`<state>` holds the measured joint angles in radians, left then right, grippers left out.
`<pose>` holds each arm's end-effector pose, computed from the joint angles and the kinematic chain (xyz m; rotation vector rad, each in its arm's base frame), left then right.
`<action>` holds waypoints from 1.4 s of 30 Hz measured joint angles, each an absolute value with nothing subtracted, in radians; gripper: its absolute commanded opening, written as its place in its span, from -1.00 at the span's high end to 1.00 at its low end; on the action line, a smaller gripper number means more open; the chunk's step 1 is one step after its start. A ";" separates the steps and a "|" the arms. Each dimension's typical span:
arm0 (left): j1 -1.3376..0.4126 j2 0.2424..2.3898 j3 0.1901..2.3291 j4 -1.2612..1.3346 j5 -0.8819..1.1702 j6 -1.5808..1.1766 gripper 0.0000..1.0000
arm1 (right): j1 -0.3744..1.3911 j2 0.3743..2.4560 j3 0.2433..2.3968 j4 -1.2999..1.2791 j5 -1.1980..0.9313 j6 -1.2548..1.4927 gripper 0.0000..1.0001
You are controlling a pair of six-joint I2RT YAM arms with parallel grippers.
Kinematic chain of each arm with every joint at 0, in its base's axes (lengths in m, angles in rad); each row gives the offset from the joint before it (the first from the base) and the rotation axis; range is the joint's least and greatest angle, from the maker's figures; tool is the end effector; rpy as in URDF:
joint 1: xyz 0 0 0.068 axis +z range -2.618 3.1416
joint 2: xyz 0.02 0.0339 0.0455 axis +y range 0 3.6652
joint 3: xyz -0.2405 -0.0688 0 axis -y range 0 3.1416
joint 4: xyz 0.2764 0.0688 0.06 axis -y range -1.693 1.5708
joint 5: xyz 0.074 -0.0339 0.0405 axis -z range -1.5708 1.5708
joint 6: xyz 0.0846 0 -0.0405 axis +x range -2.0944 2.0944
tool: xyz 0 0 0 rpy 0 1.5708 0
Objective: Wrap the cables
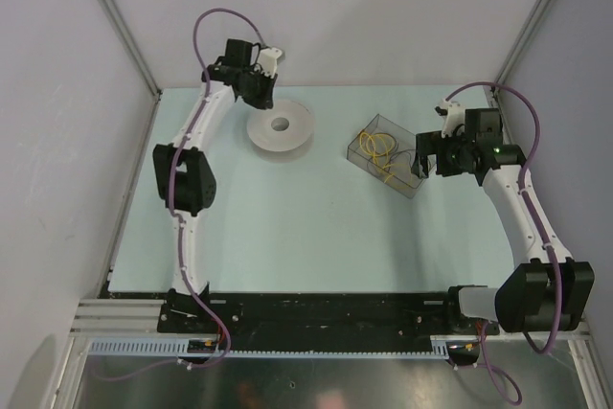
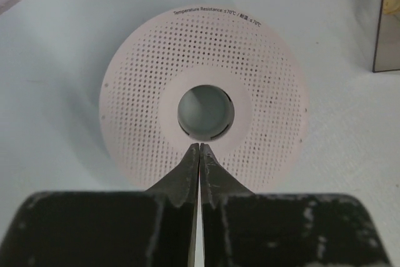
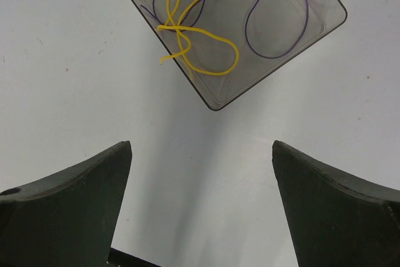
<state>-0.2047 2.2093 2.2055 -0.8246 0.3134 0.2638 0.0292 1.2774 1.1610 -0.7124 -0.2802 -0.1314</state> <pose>0.5277 -0.1362 0.2517 0.6919 2.2716 -0.3470 0.3361 0.0332 0.2567 -0.3201 2.3550 0.2871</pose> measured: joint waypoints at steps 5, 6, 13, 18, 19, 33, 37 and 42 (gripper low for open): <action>-0.228 2.319 2.258 -0.822 0.307 0.264 1.00 | 0.025 1.285 1.161 -0.712 -0.282 -0.132 -0.99; -0.232 2.336 2.259 -0.822 0.306 0.265 1.00 | 0.023 1.285 1.161 -0.712 -0.282 -0.132 -0.99; -0.255 2.407 2.253 -0.824 0.289 0.274 1.00 | 0.016 1.285 1.161 -0.712 -0.282 -0.131 -0.99; -0.281 2.404 2.179 -0.791 0.270 0.311 1.00 | 0.015 1.286 1.161 -0.709 -0.285 -0.122 -0.99; -0.287 2.401 2.153 -0.781 0.266 0.321 1.00 | 0.015 1.286 1.161 -0.707 -0.289 -0.118 -0.99; -0.394 2.142 1.688 -0.764 0.280 0.358 1.00 | 0.071 1.284 1.161 -0.646 -0.393 -0.078 -0.99; -0.445 2.070 1.584 -0.766 0.303 0.345 1.00 | 0.102 1.284 1.161 -0.607 -0.397 -0.091 -0.99; -0.524 2.026 1.521 -0.765 0.345 0.314 1.00 | 0.146 1.307 1.161 -0.579 -0.358 -0.127 -0.96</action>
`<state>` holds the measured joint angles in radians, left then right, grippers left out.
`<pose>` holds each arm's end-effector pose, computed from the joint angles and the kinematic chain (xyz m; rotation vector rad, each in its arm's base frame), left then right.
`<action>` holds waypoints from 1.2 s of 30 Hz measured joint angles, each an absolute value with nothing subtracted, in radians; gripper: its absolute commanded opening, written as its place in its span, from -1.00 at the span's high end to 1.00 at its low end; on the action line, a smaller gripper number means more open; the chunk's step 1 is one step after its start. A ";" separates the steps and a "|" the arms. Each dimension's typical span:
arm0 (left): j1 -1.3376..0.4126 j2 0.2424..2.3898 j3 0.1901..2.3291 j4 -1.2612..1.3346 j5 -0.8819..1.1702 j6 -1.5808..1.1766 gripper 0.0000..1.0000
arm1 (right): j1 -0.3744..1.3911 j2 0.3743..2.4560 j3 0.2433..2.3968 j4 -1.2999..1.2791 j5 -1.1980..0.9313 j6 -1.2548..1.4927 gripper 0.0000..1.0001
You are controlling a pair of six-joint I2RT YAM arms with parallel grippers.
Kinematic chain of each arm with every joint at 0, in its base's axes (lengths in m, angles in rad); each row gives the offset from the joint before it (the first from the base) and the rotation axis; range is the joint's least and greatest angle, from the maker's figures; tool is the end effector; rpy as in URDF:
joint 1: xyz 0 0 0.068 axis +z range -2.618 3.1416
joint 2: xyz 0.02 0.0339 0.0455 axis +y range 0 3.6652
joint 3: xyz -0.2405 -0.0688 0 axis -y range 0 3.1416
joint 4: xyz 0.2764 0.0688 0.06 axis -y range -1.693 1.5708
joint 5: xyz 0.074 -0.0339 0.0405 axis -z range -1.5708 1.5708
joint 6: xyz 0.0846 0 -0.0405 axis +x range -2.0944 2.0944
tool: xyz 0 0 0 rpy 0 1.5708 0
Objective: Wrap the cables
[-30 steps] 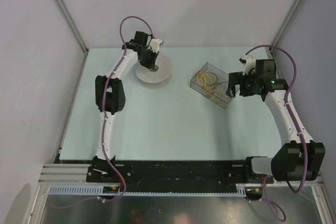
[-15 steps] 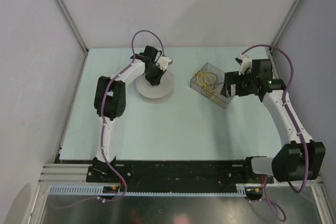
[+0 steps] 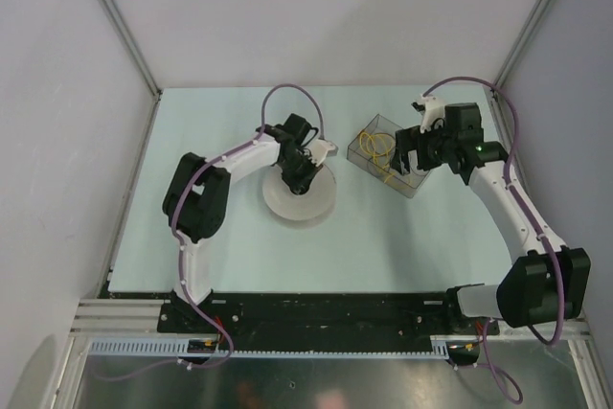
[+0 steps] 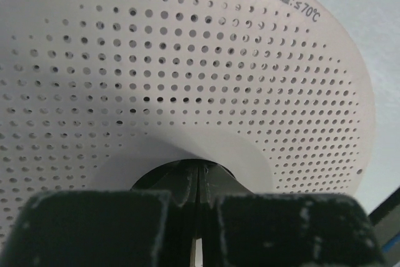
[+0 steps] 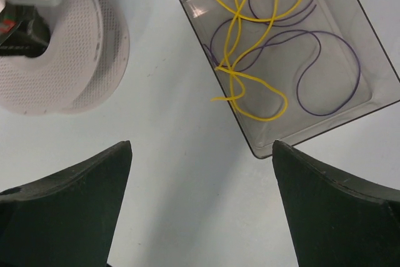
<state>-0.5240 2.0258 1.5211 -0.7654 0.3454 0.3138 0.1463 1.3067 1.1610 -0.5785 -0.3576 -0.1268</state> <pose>0.3685 -0.2460 0.1017 1.2202 2.5565 -0.5362 0.3461 0.0809 0.2634 -0.4915 2.2207 0.4196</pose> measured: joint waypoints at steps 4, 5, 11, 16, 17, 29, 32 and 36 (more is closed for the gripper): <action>-0.567 2.009 1.502 -0.767 0.376 0.292 0.79 | 0.147 1.351 1.161 -0.564 -0.325 -0.153 -0.79; -0.573 2.004 1.501 -0.768 0.379 0.289 0.60 | 0.147 1.363 1.161 -0.560 -0.318 -0.162 -0.73; -0.553 1.899 1.501 -0.776 0.396 0.284 -0.31 | 0.144 1.446 1.161 -0.530 -0.279 -0.270 -0.36; -0.506 1.733 1.501 -0.780 0.455 0.277 -0.52 | 0.142 1.517 1.161 -0.491 -0.277 -0.390 -0.25; -0.498 1.699 1.501 -0.781 0.467 0.275 -0.53 | 0.144 1.532 1.161 -0.482 -0.277 -0.421 -0.23; -0.469 1.547 1.492 -0.799 0.577 0.218 -0.59 | 0.176 1.723 1.161 -0.352 -0.236 -0.631 0.15; -0.461 1.533 1.478 -0.805 0.582 0.207 -0.66 | 0.183 1.752 1.161 -0.322 -0.229 -0.655 0.72; -0.441 1.513 1.475 -0.810 0.579 0.190 -0.80 | 0.187 1.753 1.161 -0.308 -0.234 -0.667 0.98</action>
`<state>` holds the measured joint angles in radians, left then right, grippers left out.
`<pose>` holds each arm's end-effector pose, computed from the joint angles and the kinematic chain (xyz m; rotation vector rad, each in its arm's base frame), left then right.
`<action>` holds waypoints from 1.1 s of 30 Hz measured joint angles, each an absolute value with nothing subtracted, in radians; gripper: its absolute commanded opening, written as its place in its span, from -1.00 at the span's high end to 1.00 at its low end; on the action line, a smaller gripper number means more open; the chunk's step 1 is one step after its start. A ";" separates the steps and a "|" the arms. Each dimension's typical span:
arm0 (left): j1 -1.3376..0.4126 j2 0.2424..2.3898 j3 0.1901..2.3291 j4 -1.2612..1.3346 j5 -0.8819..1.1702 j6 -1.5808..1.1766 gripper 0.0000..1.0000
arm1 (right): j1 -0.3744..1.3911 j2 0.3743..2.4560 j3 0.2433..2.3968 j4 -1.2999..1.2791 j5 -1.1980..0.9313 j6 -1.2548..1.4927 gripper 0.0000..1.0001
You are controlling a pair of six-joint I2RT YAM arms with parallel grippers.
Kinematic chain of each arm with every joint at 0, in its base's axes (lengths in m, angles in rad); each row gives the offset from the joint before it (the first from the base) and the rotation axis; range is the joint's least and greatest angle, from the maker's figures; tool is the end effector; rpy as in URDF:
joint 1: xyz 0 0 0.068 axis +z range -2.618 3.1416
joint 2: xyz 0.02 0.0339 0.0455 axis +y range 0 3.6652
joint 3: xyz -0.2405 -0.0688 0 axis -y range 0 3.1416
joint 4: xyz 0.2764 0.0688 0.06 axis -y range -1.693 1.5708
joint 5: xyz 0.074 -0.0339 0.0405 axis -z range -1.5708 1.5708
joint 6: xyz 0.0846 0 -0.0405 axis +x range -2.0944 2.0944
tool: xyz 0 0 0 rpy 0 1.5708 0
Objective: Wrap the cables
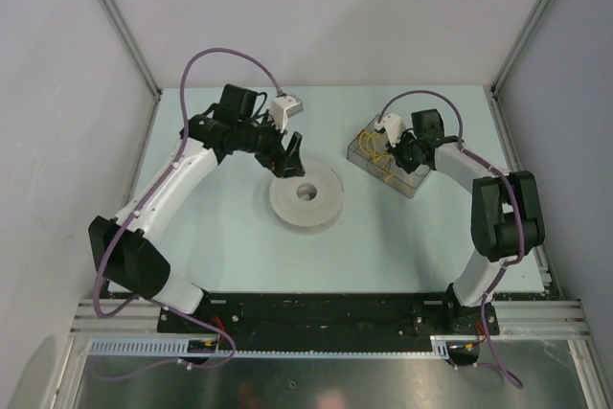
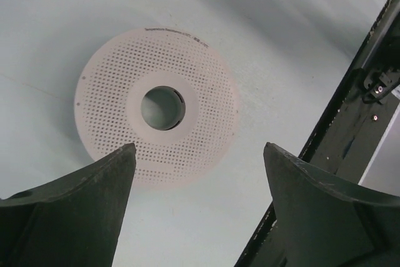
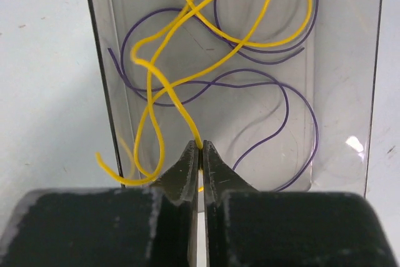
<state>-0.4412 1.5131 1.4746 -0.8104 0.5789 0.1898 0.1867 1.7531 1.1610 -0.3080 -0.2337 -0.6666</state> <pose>0.3241 -0.2043 0.2942 0.9918 2.1771 -0.8149 0.4126 0.0979 0.1231 -1.0991 2.1771 0.0760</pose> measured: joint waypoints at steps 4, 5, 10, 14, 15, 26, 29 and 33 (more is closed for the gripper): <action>-0.400 1.475 1.475 -0.805 0.567 0.163 -0.97 | 0.184 1.711 1.159 -0.308 -0.255 -0.658 1.00; -0.391 1.465 1.475 -0.801 0.561 0.157 -0.98 | 0.181 1.684 1.159 -0.307 -0.263 -0.650 1.00; -0.345 1.411 1.491 -0.781 0.506 0.121 -0.99 | 0.160 1.492 1.159 -0.256 -0.306 -0.595 1.00; -0.338 1.397 1.531 -0.761 0.469 0.099 -0.99 | 0.151 1.343 1.175 -0.189 -0.328 -0.541 1.00; -0.338 1.395 1.538 -0.755 0.463 0.093 -0.99 | 0.151 1.324 1.187 -0.173 -0.331 -0.526 1.00; -0.337 1.391 1.564 -0.649 0.403 -0.019 -0.99 | 0.152 1.299 1.419 -0.053 -0.331 -0.364 1.00; -0.337 1.382 1.564 -0.608 0.402 -0.036 -0.99 | 0.158 1.299 1.509 -0.030 -0.334 -0.324 1.00; -0.337 1.361 1.564 -0.578 0.442 -0.033 -0.99 | 0.172 1.303 1.634 -0.020 -0.356 -0.276 1.00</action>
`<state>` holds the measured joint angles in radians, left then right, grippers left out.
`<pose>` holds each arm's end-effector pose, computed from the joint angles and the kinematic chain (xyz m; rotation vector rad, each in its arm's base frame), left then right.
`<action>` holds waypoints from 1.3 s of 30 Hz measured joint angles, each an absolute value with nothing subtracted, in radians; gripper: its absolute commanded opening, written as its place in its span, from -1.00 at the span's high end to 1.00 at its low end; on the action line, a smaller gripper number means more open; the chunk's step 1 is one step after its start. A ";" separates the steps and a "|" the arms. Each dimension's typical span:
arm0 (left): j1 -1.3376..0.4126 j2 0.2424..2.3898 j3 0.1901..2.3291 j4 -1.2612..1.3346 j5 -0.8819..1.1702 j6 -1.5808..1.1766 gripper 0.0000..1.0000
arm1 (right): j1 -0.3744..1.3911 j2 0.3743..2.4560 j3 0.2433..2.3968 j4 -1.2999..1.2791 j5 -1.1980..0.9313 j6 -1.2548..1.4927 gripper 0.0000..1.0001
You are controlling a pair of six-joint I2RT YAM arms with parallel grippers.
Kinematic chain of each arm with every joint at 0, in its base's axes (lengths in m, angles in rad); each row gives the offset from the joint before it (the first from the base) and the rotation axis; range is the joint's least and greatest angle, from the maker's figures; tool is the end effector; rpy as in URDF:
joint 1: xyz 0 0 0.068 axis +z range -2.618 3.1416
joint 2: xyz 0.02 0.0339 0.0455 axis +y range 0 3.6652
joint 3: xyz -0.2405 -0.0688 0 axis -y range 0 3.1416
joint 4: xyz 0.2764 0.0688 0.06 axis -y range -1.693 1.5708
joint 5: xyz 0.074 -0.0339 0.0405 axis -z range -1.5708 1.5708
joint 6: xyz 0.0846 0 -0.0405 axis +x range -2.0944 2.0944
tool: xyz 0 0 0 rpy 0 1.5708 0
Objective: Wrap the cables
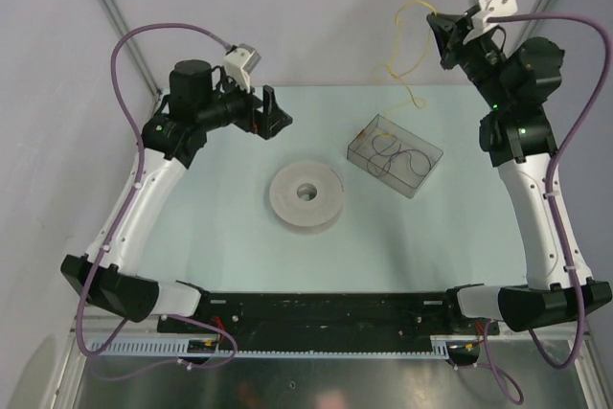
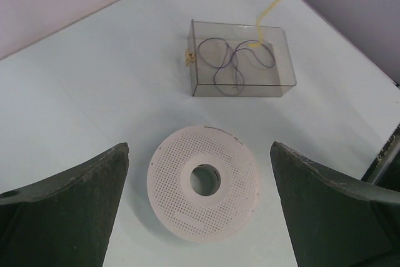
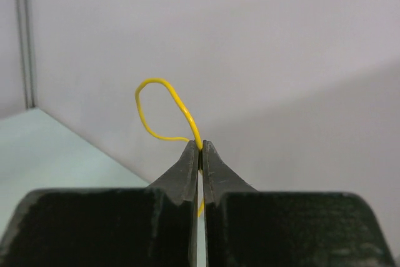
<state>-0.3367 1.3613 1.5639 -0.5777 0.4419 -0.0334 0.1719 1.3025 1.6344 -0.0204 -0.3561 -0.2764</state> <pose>0.3360 -0.1559 0.4080 0.5879 1.8776 -0.6731 0.3338 0.0879 0.5392 -0.5757 1.1439 0.1343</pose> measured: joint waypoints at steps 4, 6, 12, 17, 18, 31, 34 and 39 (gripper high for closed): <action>-0.337 1.341 1.563 -0.559 0.521 -0.015 -0.99 | 0.188 1.309 1.734 -0.017 -0.398 -0.231 1.00; -0.337 1.328 1.563 -0.551 0.565 0.002 -0.99 | 0.197 1.311 1.772 -0.018 -0.438 -0.205 1.00; -0.337 1.288 1.558 -0.524 0.663 0.012 -0.99 | 0.224 1.311 1.801 -0.049 -0.580 -0.117 1.00; -0.337 1.233 1.465 -0.448 0.715 -0.096 -0.99 | 0.270 1.298 1.745 -0.077 -0.664 -0.041 1.00; -0.337 1.219 1.429 -0.422 0.723 -0.136 -0.99 | 0.282 1.292 1.725 -0.083 -0.672 -0.026 1.00; -0.354 1.201 1.164 -0.133 0.728 -0.604 -0.99 | 0.472 1.246 1.625 -0.100 -0.651 0.078 1.00; -0.373 1.219 1.161 -0.067 0.717 -0.659 -0.95 | 0.518 1.240 1.617 -0.100 -0.624 0.079 1.00; -0.391 1.257 1.156 -0.003 0.690 -0.696 -0.29 | 0.559 1.240 1.614 -0.099 -0.598 0.086 1.00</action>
<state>-0.3908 1.2572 1.1561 -0.0029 0.6895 -0.6964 0.5587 1.2400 1.6138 -0.0994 -0.5980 0.0860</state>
